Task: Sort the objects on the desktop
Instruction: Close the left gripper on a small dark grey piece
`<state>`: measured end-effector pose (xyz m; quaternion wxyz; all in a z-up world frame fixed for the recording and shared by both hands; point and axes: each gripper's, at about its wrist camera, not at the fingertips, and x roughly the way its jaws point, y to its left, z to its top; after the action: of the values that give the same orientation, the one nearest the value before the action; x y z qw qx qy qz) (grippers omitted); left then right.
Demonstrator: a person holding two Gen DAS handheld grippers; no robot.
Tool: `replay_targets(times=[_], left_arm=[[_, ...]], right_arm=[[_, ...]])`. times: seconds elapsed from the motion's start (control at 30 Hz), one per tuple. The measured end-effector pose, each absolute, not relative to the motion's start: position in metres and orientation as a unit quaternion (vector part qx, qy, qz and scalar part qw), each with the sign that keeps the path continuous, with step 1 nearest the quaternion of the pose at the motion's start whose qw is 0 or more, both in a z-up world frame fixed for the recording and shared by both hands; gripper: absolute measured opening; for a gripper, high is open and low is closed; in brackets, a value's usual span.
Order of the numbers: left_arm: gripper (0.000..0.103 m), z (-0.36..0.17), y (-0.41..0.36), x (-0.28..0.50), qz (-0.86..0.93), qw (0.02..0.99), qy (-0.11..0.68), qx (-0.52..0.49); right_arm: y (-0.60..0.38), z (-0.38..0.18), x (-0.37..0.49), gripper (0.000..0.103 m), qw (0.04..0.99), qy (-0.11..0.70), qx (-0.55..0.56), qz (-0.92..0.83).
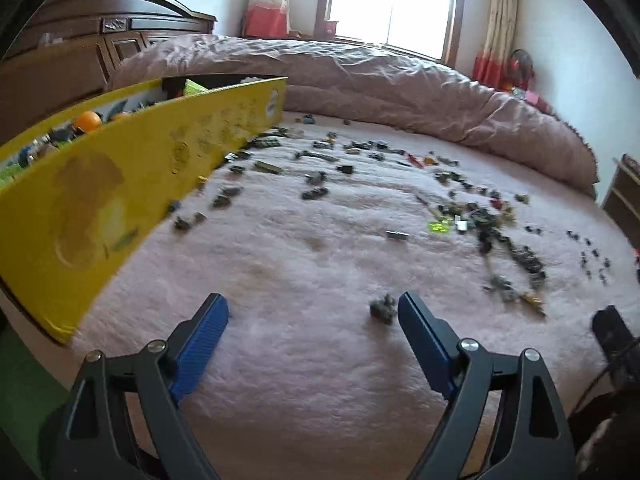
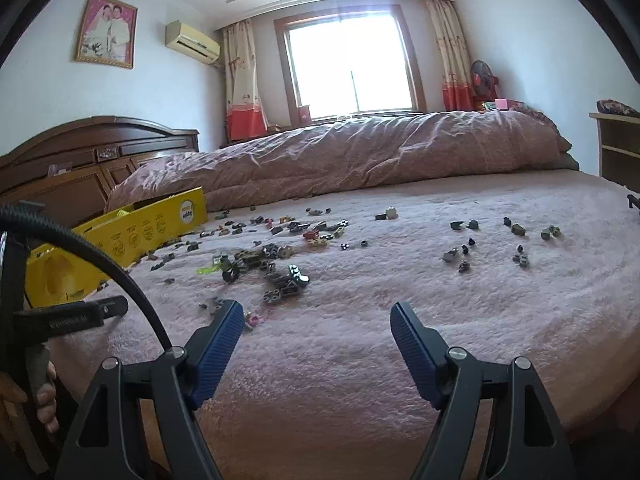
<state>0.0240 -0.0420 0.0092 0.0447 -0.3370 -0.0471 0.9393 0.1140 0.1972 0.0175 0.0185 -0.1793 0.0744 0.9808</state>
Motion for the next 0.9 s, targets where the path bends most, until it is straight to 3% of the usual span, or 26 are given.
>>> replay_targets(times=[0.17, 0.23, 0.3, 0.37, 0.47, 0.7, 0.9], left_arm=[[0.088, 0.007, -0.01, 0.035, 0.95, 0.074, 0.03, -0.301], [0.081, 0.003, 0.003, 0.033, 0.952, 0.073, 0.061, -0.291], [0.056, -0.001, 0.008, 0.029, 0.95, 0.088, 0.066, -0.292], [0.046, -0.002, 0.007, 0.03, 0.95, 0.099, 0.057, -0.289], [0.016, -0.001, 0.003, 0.032, 0.952, 0.103, 0.051, -0.283], [0.015, -0.003, -0.007, 0.032, 0.953, 0.115, 0.023, -0.28], [0.015, -0.005, -0.011, 0.031, 0.952, 0.125, 0.014, -0.278]], right_arm=[[0.193, 0.014, 0.111, 0.078, 0.017, 0.062, -0.188, 0.98], [0.192, 0.011, 0.108, 0.078, 0.012, 0.061, -0.198, 0.978], [0.191, 0.008, 0.105, 0.078, 0.007, 0.061, -0.208, 0.976], [0.19, 0.005, 0.103, 0.078, 0.006, 0.06, -0.217, 0.974], [0.187, 0.001, 0.101, 0.08, 0.007, 0.051, -0.22, 0.974], [0.17, -0.001, 0.102, 0.083, 0.015, 0.01, -0.214, 0.977], [0.147, 0.021, 0.098, 0.082, -0.127, 0.062, -0.2, 0.97]])
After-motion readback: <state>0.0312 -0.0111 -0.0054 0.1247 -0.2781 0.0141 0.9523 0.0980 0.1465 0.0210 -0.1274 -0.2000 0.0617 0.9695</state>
